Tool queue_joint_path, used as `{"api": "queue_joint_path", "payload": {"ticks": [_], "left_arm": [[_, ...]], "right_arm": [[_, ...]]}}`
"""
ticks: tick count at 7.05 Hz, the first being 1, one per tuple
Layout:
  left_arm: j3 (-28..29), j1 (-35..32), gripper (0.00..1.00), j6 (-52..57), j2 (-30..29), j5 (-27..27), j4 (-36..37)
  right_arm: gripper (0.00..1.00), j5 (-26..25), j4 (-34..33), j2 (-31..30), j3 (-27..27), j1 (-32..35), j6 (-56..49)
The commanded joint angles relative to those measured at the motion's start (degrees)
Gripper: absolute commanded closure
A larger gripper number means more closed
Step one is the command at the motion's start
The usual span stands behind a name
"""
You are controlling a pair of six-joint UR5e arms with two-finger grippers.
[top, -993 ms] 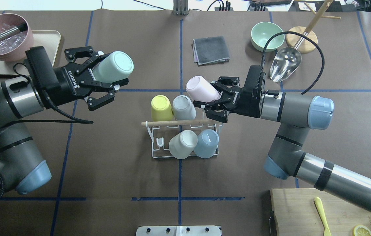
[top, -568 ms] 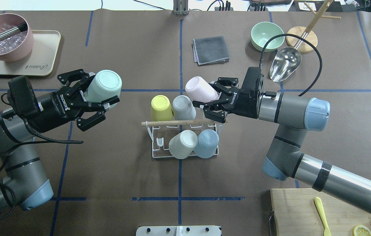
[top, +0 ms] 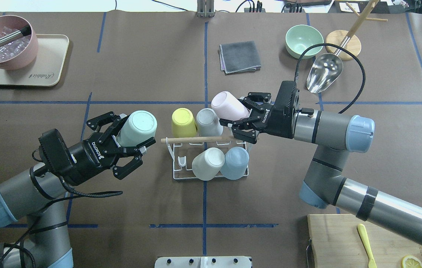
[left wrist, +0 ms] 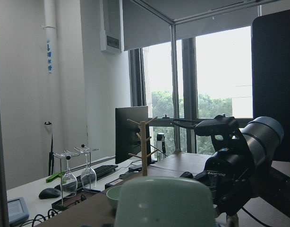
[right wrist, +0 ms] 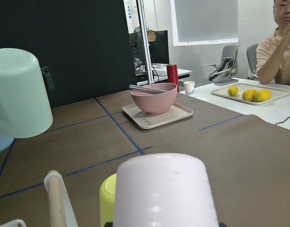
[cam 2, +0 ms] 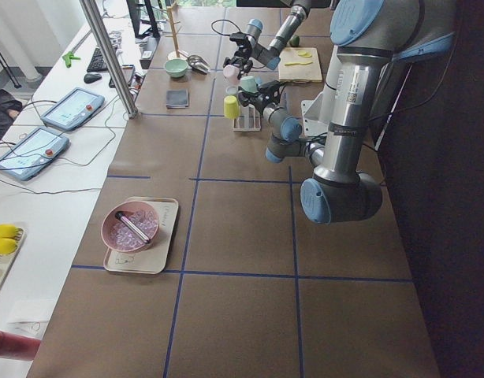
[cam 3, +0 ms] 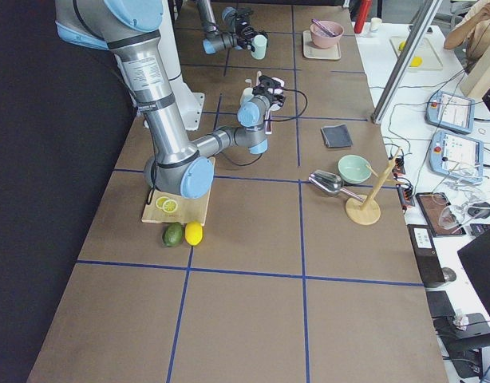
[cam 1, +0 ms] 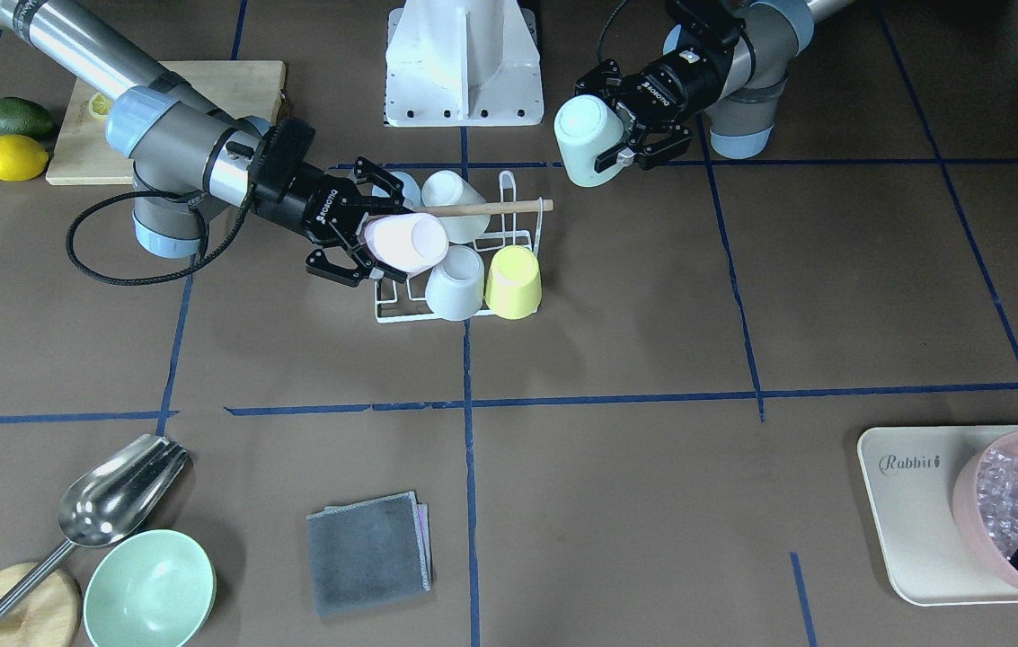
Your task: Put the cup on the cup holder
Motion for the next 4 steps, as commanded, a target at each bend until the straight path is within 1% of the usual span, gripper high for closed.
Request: {"api": "queue_joint_path", "payload": {"ticks": [1,2,3,4], "left_arm": [[1.47,1.15,0.99,0.08,-2.54,1.45,0.14],[3.75,1.32,0.99,-0.01,-4.73,1.46,-0.12],[5.07,2.98,0.99,0.08,-5.79,1.54,-1.69],[7.17,3.26,0.99,0.08,-7.20,2.33,-2.49]], "right_arm": [[0.87,-0.04,0.10,-0.47,0.00,0.16,0.01],[0.87,-0.04,0.10,-0.56,0.00,0.16,0.01],[0.80,-0.04,0.10,-0.56,0.00,0.16,0.10],[0.54,-0.12,0.10,-0.56,0.00,0.07,0.10]]}}
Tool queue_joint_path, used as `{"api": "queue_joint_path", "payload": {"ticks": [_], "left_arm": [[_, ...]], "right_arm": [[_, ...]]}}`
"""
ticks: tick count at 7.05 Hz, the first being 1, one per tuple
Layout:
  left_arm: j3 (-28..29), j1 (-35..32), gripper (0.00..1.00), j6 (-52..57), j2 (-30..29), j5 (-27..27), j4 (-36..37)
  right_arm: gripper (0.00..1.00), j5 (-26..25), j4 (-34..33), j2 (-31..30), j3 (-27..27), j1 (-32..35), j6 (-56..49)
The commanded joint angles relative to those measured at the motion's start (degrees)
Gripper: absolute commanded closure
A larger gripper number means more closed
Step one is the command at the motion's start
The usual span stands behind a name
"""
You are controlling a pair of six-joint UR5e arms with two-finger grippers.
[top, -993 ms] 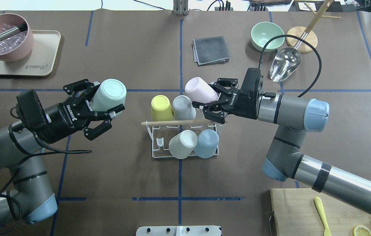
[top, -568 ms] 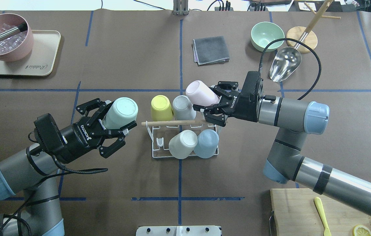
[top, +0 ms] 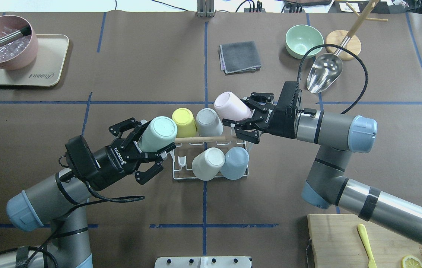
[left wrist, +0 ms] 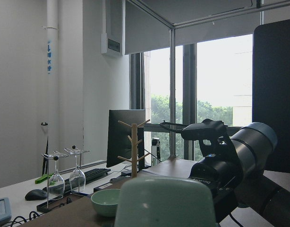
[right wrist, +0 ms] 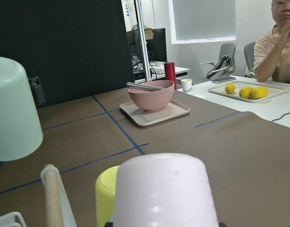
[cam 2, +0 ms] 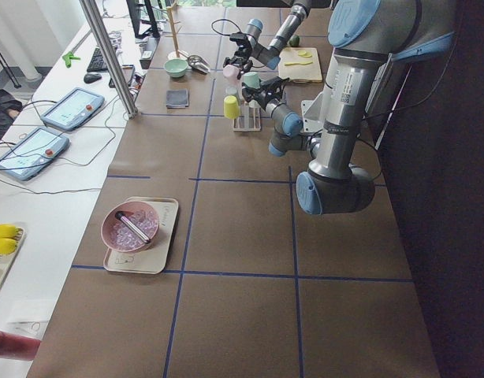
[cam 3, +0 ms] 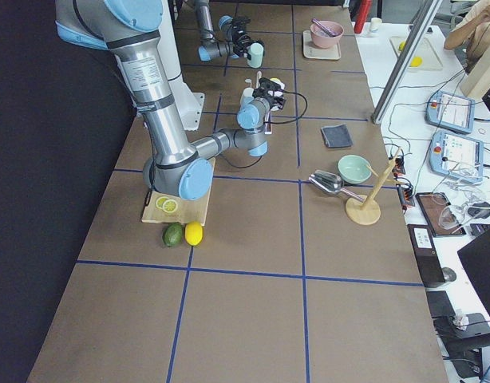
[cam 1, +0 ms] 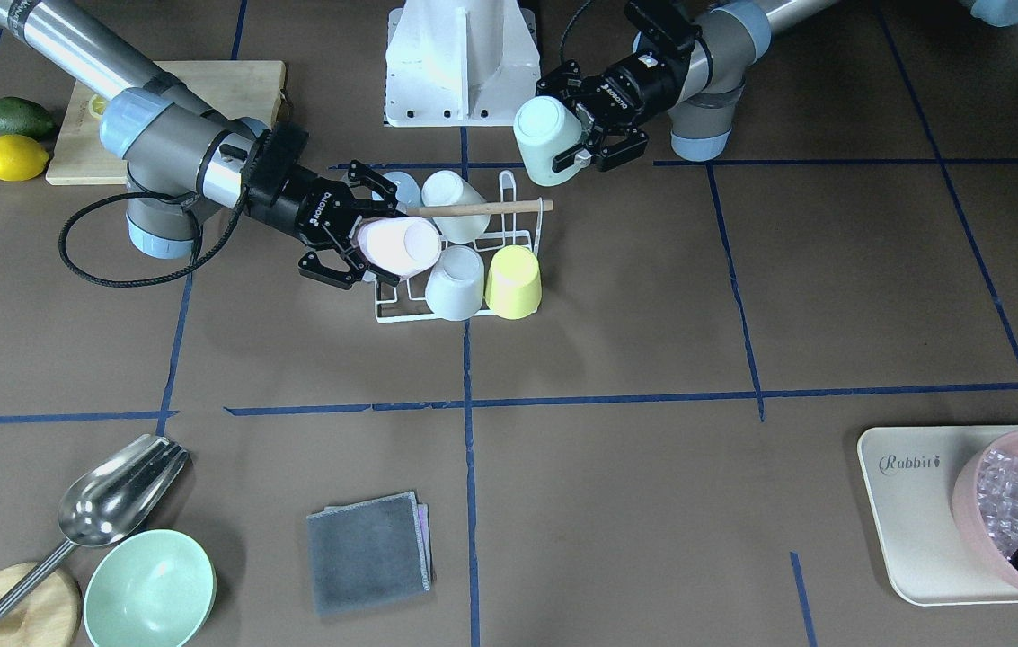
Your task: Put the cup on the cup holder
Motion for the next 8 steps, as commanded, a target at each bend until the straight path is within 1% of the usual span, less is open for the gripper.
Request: {"api": "queue_joint_path", "payload": {"ticks": [1,4,5,6,7,8], "left_arm": [[3.56,1.39,0.98,0.02,-1.84,0.62,-2.53],[6.47,2.19,0.98,0.02,-3.41,0.45,-2.55],[7.44,2.19,0.98,0.02,-3.94,0.27,-2.55],[7.62,2.19,0.98,-0.07,-4.47,0.10,-2.55],[7.71,2.19,0.98,0.02,-4.48,0.10,-2.46],[7.97,2.19,0.98,0.02,-4.48,0.10,-2.55]], "right_arm": [[0.01,0.02,0.09,-0.11,0.00,0.02,0.29],[0.00,0.28,0.09,-1.08,0.79,0.11,0.99],[0.00,0.90,-0.08,-1.43,2.10,0.20,2.56],[0.00,3.69,-0.95,-1.78,3.33,0.29,5.54],[0.00,9.72,-3.57,-1.78,3.95,2.99,6.87],[0.00,22.74,-9.69,-1.70,5.09,10.58,8.28]]}}
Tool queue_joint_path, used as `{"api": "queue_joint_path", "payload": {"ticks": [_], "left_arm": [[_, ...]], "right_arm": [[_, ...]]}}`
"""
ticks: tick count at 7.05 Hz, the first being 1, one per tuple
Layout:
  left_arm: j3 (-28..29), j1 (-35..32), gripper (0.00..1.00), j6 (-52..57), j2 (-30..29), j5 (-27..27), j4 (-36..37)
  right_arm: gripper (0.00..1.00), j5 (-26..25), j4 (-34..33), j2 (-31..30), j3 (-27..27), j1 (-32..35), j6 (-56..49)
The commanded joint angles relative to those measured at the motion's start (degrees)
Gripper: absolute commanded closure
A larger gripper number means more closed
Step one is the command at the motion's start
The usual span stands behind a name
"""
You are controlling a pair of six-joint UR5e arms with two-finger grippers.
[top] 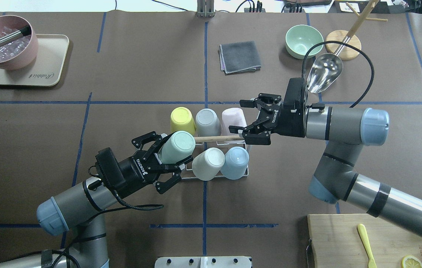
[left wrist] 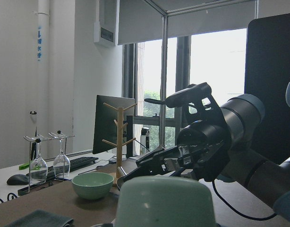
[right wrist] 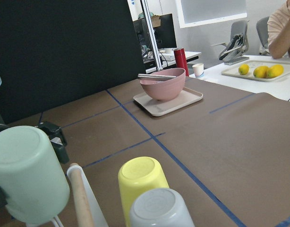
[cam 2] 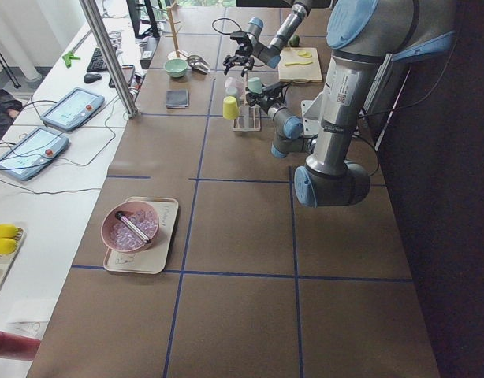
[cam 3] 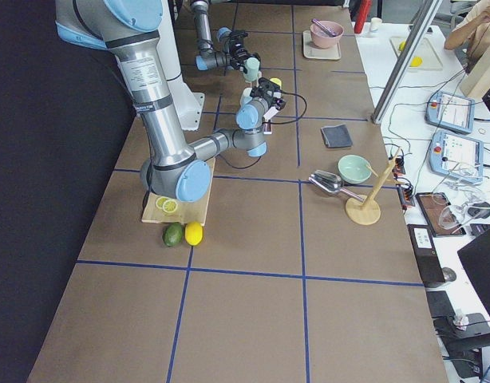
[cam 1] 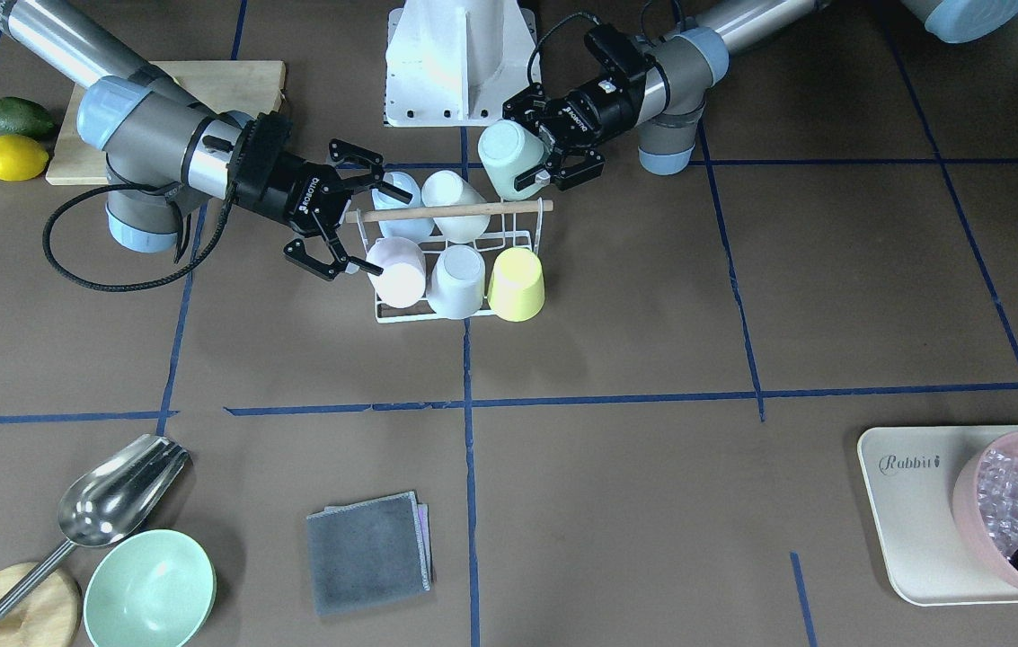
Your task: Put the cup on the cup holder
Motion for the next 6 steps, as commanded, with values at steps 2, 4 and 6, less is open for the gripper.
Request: {"api": "queue_joint_path", "payload": {"ticks": [2,4,6], "left_arm": [[1.33,0.09,0.97,0.02,-0.07,0.33,-0.04],[2.04,0.09,0.76,0.11,-0.07,0.50,-0.21],[1.95,0.00,0.00,0.11,-0.07,0.50,-0.91]], "right_arm": [[0.00,37.04,-17.18,-0.08,1.89,23.79,9.32],[0.00,46.83,-25.41,-8.02,1.46,40.35,8.82],[0.00,45.71,-33.18,-19.81,0.75,47.50,8.73]]}}
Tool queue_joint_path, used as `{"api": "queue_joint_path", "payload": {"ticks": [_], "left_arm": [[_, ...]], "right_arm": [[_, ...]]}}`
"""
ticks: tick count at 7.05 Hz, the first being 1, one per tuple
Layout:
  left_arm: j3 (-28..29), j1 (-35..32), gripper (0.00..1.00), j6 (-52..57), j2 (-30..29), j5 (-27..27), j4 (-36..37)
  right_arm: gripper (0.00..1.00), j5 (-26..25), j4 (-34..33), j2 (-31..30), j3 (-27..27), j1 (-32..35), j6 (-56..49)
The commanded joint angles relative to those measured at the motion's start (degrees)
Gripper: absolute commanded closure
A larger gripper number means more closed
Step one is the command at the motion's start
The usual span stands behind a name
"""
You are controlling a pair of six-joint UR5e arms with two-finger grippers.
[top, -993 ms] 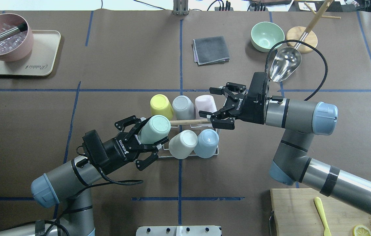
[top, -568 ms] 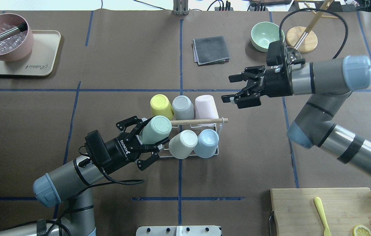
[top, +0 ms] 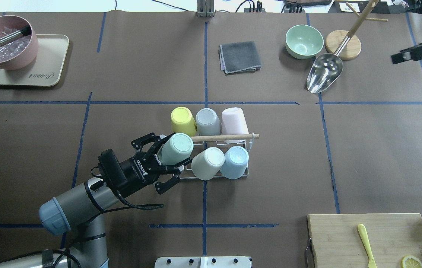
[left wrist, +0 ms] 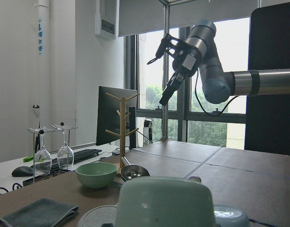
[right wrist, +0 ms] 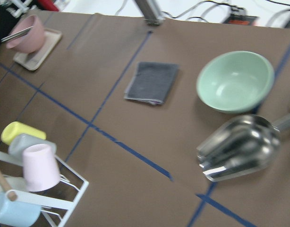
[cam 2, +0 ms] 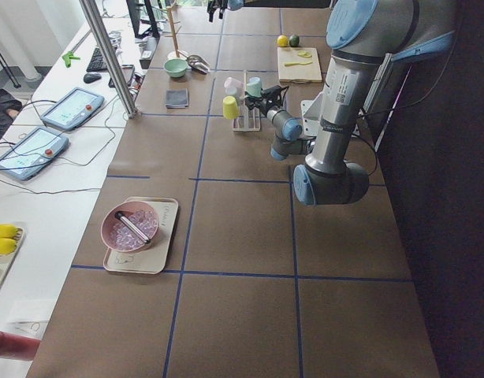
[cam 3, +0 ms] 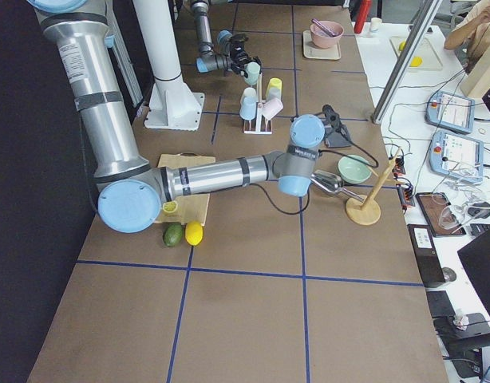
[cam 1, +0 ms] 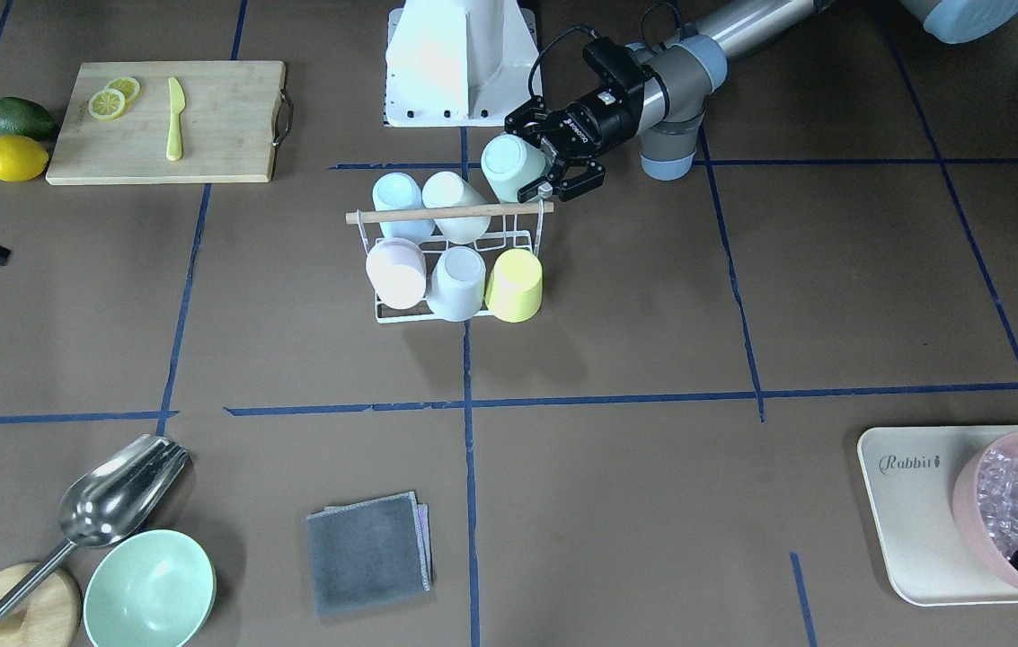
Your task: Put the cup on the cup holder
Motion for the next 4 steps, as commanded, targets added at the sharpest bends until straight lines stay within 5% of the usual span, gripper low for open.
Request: {"api": "queue_joint_path", "payload": {"ticks": [1,2,4], "left_arm": [[-0.03,-0.07,0.00,0.01,0.00,0.02,-0.95],[-0.29,-0.07,0.00,0.01,0.00,0.11,-0.95],[-0.91,-0.42,0.00,0.01,0.08,0.02,-0.69]], "right_arm": [[0.00,-5.65,-11.59,-9.66,-0.21,5.80,-0.35],[0.00,-12.24,-12.69,-13.26,-0.21,5.81,-4.18],[0.00,-15.46,-30.88,-14.71,0.31,7.20,-16.72]]}}
